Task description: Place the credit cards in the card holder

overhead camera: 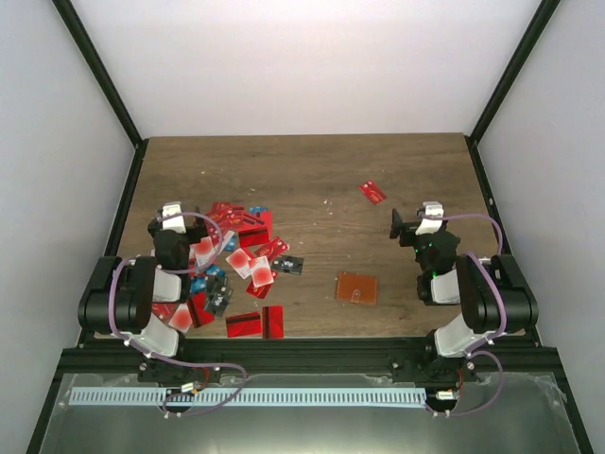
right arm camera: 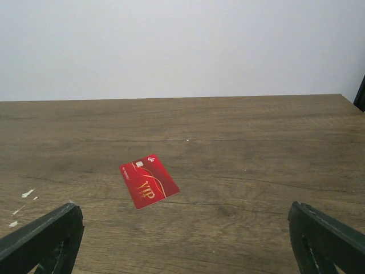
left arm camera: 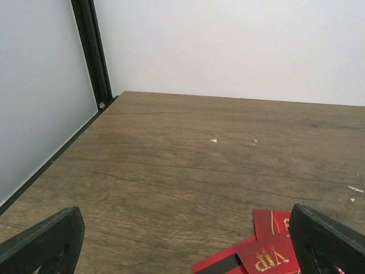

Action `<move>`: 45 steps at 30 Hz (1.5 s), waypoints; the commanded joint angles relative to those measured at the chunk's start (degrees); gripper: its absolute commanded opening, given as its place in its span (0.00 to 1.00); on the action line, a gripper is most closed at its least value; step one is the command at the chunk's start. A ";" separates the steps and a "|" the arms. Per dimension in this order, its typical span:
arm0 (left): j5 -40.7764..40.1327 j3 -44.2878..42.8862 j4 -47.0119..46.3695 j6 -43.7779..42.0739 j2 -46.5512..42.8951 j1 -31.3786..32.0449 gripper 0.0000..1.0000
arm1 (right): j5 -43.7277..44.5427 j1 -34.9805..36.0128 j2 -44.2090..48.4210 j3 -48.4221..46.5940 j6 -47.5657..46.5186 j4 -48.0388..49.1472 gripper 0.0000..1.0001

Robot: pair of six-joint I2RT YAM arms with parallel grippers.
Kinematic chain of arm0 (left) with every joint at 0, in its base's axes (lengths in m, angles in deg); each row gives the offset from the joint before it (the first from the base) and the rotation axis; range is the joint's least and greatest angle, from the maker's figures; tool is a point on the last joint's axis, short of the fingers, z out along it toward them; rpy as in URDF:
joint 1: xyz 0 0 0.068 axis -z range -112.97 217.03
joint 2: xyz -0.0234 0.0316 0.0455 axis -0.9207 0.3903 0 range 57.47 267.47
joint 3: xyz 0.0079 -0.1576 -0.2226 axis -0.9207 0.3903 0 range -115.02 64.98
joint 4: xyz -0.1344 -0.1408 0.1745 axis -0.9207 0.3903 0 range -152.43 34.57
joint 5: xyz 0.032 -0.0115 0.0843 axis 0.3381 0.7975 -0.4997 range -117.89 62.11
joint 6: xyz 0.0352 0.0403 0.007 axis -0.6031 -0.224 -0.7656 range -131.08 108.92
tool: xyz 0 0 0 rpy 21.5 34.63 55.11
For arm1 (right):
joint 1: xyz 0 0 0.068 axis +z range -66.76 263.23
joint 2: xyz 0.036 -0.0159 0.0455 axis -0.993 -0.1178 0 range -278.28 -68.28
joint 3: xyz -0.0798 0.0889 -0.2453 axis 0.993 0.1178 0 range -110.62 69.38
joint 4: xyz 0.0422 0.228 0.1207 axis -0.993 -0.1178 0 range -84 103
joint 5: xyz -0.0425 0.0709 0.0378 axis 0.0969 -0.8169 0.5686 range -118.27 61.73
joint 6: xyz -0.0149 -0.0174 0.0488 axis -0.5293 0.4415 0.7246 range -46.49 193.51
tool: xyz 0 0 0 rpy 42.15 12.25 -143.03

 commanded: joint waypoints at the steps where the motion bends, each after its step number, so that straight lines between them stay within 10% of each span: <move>1: 0.60 -0.71 -1.59 -0.27 -0.28 0.25 1.00 | -0.15 -0.27 0.40 -0.85 -0.94 1.45 1.00; 15: -2.81 -0.23 -1.44 1.35 -1.54 0.15 1.00 | 7.00 1.03 3.12 -0.75 0.12 0.11 1.00; 25: -6.59 -6.03 26.05 7.02 -21.16 0.25 1.00 | 11.07 3.51 22.36 -18.93 6.71 -41.84 1.00; 33: -3.18 -11.47 47.93 29.40 -36.45 0.17 1.00 | 3.88 2.97 33.05 -27.96 29.49 -68.17 1.00; 38: 16.50 -12.98 57.84 29.41 -36.99 0.73 1.00 | -4.05 3.93 35.29 -30.41 37.20 -86.16 1.00; 45: 15.18 -19.18 72.28 26.09 -30.02 19.25 1.00 | -3.65 16.75 37.45 -22.27 42.28 -95.44 1.00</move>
